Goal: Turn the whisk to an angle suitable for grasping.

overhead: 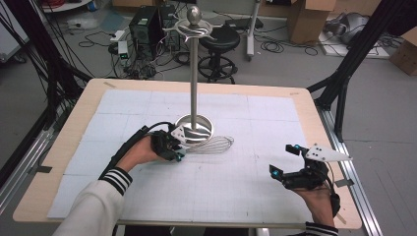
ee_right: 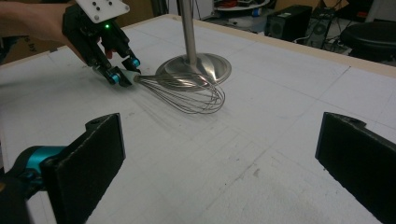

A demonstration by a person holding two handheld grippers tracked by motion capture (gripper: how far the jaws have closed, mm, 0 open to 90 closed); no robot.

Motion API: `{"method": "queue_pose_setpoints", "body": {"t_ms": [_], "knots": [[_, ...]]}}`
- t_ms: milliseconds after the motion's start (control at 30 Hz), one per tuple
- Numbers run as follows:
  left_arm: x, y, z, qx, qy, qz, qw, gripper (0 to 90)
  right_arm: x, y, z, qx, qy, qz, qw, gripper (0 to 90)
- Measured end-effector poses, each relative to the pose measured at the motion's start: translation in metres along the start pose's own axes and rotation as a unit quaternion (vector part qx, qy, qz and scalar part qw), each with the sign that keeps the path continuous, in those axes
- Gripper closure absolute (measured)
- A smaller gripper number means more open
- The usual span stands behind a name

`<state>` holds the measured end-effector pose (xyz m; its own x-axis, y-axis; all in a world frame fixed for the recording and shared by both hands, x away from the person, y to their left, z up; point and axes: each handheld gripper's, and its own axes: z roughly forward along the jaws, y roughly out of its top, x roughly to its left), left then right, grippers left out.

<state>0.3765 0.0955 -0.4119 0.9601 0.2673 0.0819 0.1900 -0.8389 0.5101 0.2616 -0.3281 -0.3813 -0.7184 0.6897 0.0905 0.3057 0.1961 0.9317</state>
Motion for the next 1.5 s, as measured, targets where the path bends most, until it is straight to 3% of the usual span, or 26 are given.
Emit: {"method": "queue_pose_setpoints", "body": {"t_ms": [367, 667, 867, 1267, 1367, 1500], "knots": [[-0.01, 0.016, -0.019, -0.032, -0.021, 0.014, 0.9992, 69.5, 0.002, 0.003, -0.002, -0.001, 0.003, -0.004, 1.0, 0.5], [-0.026, 0.033, -0.021, -0.05, -0.06, 0.04, 0.9961, 69.5, 0.004, 0.007, -0.006, -0.007, 0.008, -0.013, 0.9999, 0.5], [-0.04, 0.047, -0.012, -0.059, -0.091, 0.066, 0.9919, 69.4, 0.005, 0.009, -0.005, -0.005, 0.011, -0.018, 0.9998, 0.5], [-0.058, 0.071, 0.021, -0.078, -0.138, 0.081, 0.984, 69.4, 0.006, 0.01, -0.006, -0.004, 0.014, -0.02, 0.9997, 0.5], [-0.059, 0.073, 0.025, -0.08, -0.141, 0.083, 0.9833, 69.4, 0.006, 0.01, -0.006, -0.003, 0.015, -0.02, 0.9997, 0.5], [-0.059, 0.074, 0.034, -0.074, -0.141, 0.076, 0.9843, 69.4, 0.007, 0.011, -0.006, -0.003, 0.017, -0.02, 0.9996, 0.5]]}}
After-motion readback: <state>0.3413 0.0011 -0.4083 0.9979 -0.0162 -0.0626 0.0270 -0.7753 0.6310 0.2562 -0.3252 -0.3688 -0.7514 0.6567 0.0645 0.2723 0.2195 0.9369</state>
